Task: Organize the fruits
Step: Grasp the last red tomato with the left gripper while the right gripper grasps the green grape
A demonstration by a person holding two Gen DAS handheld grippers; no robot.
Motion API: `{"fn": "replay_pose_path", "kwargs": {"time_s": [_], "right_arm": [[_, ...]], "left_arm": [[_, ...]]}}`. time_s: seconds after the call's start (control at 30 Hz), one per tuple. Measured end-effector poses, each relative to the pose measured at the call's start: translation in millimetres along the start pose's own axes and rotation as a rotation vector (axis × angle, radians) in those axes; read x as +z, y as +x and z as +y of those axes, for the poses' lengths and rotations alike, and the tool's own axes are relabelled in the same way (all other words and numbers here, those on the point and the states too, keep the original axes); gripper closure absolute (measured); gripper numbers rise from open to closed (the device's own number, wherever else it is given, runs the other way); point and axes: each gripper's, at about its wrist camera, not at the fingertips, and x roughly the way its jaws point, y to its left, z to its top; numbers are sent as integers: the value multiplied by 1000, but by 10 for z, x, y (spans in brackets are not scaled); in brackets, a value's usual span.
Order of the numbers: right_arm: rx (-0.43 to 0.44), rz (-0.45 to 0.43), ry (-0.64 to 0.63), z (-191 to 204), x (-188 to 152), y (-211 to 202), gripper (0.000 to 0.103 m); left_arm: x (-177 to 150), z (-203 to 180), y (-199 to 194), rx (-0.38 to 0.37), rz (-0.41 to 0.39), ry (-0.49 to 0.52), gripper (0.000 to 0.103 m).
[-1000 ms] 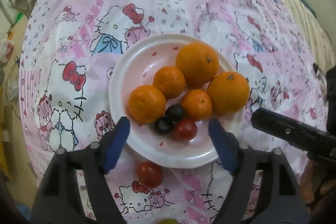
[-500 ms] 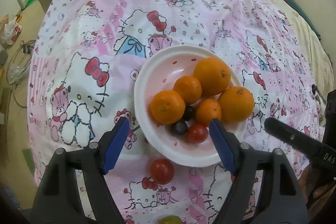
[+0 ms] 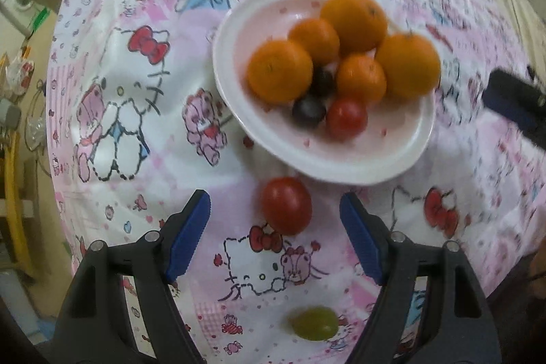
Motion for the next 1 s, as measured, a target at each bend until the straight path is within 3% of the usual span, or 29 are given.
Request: {"fn": "replay_pose_path", "kwargs": {"time_s": [0.13, 0.27, 0.37, 0.4, 0.67, 0.93, 1.0], "right_arm": [[-2, 1, 2, -22, -18, -26, 55], [-4, -8, 0, -33, -20, -57, 55], [-2, -12, 3, -49, -17, -76, 55], [-2, -12, 3, -52, -15, -81, 55], [-2, -14, 1, -51, -18, -107, 55], [-5, -4, -22, 60, -158, -175, 54], [-12, 3, -33, 100, -235, -187, 47]], "left_arm": [[-3, -77, 124, 26, 19, 38, 32], [30, -171, 184, 61, 6, 76, 52], [21, -203, 187, 73, 3, 104, 73], [13, -203, 188, 67, 10, 103, 75], [-6, -172, 85, 45, 19, 71, 76], [-143, -46, -390, 11, -45, 42, 76], [-186, 12, -523, 3, -70, 31, 76]]}}
